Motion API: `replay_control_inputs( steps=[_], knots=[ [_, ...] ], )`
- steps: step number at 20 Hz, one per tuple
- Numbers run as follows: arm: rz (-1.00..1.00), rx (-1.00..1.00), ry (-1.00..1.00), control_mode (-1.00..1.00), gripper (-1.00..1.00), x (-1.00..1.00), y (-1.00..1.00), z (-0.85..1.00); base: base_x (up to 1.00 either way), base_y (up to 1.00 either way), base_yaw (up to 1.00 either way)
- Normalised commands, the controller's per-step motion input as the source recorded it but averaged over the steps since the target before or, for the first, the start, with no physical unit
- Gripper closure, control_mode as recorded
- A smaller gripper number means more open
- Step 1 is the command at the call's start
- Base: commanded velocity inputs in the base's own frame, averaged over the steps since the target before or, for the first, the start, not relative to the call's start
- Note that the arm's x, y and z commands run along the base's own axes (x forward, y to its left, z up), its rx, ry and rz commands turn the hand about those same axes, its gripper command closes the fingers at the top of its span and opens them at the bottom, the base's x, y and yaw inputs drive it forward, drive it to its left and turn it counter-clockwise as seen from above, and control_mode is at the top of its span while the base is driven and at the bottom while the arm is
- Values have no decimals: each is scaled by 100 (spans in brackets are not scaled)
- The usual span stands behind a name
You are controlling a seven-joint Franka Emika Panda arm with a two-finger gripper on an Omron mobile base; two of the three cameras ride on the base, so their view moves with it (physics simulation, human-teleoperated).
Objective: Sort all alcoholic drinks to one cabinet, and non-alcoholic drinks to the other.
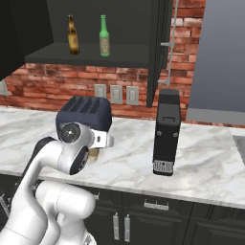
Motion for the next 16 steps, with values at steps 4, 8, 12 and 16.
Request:
replay_control_inputs(
  steps=[4, 8, 12, 16],
  knots=[
    [-2, 0, -1, -100, 100, -25, 11, 56, 0, 0, 0],
    [-2, 0, -1, -100, 100, -29, 6, 54, 0, 0, 0],
    [-2, 0, -3, -100, 100, -32, 8, 44, 0, 0, 0],
    [-3, 0, -9, -100, 100, -37, 10, 36, 0, 0, 0]
  ],
)
